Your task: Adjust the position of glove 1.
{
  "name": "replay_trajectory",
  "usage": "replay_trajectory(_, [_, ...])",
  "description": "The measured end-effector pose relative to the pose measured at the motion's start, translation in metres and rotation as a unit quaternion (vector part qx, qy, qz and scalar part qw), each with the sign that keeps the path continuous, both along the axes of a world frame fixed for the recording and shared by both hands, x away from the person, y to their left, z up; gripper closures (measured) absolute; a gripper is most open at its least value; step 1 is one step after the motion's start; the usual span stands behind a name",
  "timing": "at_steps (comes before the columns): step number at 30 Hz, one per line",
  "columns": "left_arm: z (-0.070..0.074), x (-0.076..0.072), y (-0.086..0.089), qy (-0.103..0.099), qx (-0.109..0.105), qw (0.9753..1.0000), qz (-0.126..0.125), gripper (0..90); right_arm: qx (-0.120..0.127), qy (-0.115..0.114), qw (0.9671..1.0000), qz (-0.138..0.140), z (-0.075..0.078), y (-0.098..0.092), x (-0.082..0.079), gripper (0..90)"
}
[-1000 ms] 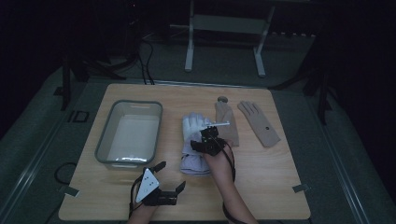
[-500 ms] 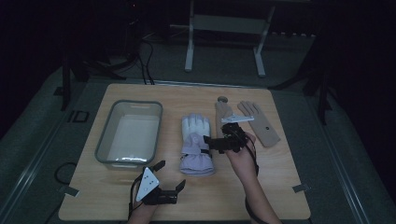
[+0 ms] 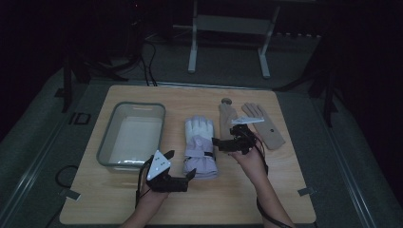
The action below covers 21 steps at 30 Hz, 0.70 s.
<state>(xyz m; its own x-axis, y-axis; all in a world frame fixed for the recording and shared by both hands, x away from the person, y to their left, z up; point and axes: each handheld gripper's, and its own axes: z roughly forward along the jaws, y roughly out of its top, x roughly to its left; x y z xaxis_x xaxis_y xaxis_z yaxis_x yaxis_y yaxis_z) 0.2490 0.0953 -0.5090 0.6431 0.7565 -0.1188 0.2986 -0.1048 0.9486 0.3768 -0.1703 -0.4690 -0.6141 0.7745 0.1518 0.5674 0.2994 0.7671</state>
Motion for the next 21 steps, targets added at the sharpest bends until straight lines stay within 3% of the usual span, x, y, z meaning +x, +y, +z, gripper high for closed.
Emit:
replay_trajectory(5, [0.010, 0.018, -0.010, 0.050, 0.021, 0.9985, 0.000, 1.9, 0.010, 0.024, 0.9997, 0.000, -0.004, 0.008, 0.014, 13.8])
replay_trajectory(12, [-0.009, 0.033, -0.019, 0.098, 0.059, 0.9935, 0.009, 4.9, 0.006, 0.051, 0.9987, -0.001, -0.025, 0.024, 0.042, 27.0])
replay_trajectory(14, [-0.015, 0.036, -0.021, 0.109, 0.063, 0.9920, 0.014, 6.3, -0.015, 0.068, 0.9976, -0.009, -0.040, 0.026, 0.052, 29.2])
replay_trajectory(15, [-0.017, 0.037, -0.022, 0.115, 0.064, 0.9912, 0.016, 6.3, -0.015, 0.068, 0.9976, -0.009, -0.040, 0.026, 0.052, 29.2])
replay_trajectory(16, [-0.022, 0.041, -0.022, 0.124, 0.062, 0.9902, 0.017, 6.4, -0.015, 0.090, 0.9958, -0.009, -0.049, 0.025, 0.056, 29.1])
replay_trajectory(18, [-0.024, 0.042, -0.022, 0.130, 0.064, 0.9892, 0.019, 6.4, -0.017, 0.094, 0.9954, -0.010, -0.052, 0.024, 0.057, 29.3])
replay_trajectory(19, [-0.025, 0.043, -0.021, 0.137, 0.060, 0.9886, 0.018, 6.4, -0.010, 0.112, 0.9936, -0.007, -0.058, 0.021, 0.059, 30.3])
replay_trajectory(21, [-0.027, 0.045, -0.019, 0.151, 0.053, 0.9870, 0.018, 6.4, -0.009, 0.116, 0.9931, -0.007, -0.060, 0.020, 0.060, 30.4])
